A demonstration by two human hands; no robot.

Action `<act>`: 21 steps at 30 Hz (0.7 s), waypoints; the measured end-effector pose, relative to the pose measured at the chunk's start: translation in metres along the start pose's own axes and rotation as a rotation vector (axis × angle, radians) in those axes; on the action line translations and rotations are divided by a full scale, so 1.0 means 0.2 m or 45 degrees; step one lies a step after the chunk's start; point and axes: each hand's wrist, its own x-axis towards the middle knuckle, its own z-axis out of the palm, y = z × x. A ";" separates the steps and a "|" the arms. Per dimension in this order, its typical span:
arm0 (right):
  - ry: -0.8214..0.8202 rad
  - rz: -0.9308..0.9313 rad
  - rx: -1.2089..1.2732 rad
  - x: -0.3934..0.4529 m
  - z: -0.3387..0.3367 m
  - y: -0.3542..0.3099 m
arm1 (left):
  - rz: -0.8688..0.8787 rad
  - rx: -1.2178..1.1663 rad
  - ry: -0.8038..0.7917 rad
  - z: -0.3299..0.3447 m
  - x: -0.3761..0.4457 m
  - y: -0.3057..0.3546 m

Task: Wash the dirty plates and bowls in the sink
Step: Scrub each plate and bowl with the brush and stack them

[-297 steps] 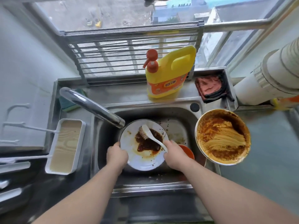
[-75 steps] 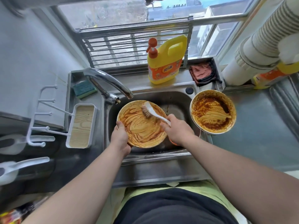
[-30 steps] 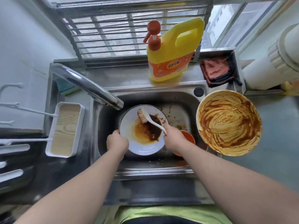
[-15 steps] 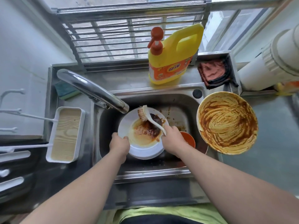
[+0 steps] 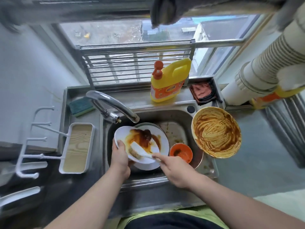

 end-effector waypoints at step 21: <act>0.151 0.096 -0.040 0.22 0.03 -0.11 | -0.064 -0.016 0.179 0.05 -0.02 -0.12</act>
